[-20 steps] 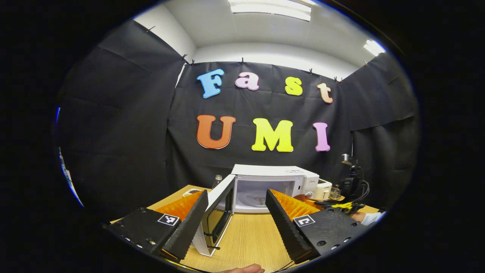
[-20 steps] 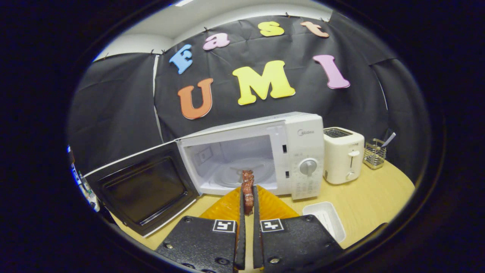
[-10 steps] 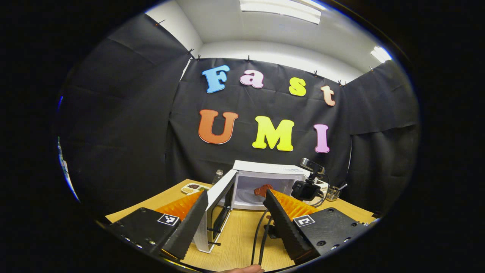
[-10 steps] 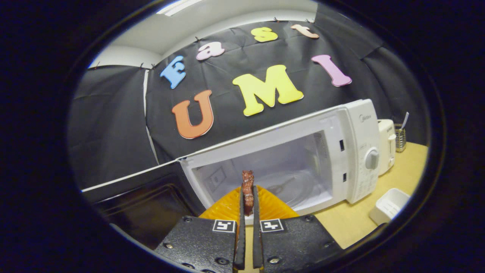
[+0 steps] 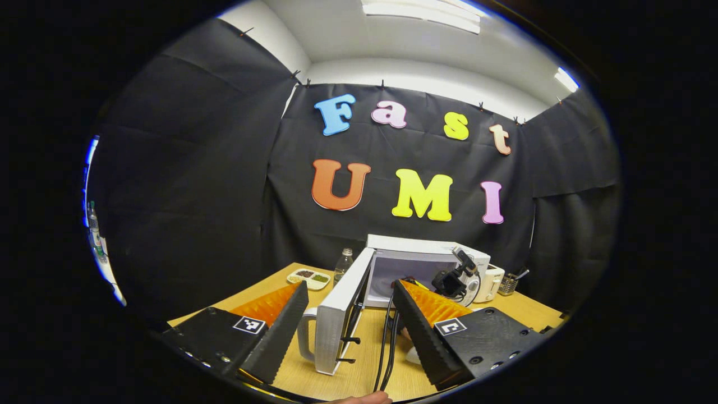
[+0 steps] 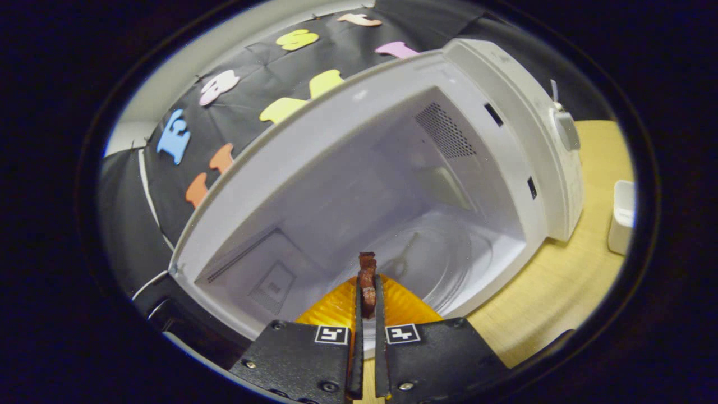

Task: Open the microwave oven with the left hand, put the food in, and close the microwave oven.

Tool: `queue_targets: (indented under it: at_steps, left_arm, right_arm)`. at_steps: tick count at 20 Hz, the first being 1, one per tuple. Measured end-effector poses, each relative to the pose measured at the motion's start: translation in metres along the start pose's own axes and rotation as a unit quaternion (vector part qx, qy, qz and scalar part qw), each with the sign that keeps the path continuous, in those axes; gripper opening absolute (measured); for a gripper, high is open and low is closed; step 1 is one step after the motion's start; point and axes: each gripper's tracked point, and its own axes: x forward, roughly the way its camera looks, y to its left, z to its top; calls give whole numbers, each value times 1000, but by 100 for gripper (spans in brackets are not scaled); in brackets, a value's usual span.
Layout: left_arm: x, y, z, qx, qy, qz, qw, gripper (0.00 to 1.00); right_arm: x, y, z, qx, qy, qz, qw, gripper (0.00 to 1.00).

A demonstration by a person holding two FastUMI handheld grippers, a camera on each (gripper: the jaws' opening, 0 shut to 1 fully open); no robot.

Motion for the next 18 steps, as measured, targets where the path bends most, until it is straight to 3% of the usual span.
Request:
queue_targets:
  at_steps: [4,7,8,9,11,12,13,14,15,16,18]
  left_arm:
    - [6,-1,-8,-12,12,-10,1000,94]
    - [9,-4,-13,-1,15,-10,1000,94]
    - [10,-3,-13,5,14,-8,1000,94]
    - [10,-3,-13,7,15,-8,1000,94]
    - [9,-4,-14,8,16,-6,1000,94]
    - [8,-3,-13,8,16,-6,1000,94]
    - [7,-2,-13,7,16,-4,1000,94]
    - [7,-1,-12,6,16,-2,1000,94]
    - [6,1,-12,7,15,0,1000,94]
    - [4,3,-11,9,13,3,1000,94]
    - [4,8,-11,18,13,10,1000,94]
  right_arm:
    - [10,-12,-1,43,5,-14,999,16]
    - [12,-21,0,23,4,-38,999,23]
    - [11,-18,0,12,8,-33,999,19]
    - [10,-17,1,2,10,-29,1000,41]
    - [4,-13,6,-18,6,-33,999,58]
    - [2,-10,8,-17,3,-30,999,92]
    - [2,-8,9,-19,1,-29,999,84]
    - [0,-4,12,-20,2,-22,1000,99]
    - [-3,-1,12,-25,5,-17,1000,86]
    - [-7,1,13,-34,9,-16,999,98]
    - [-16,3,25,-44,3,-10,999,99]
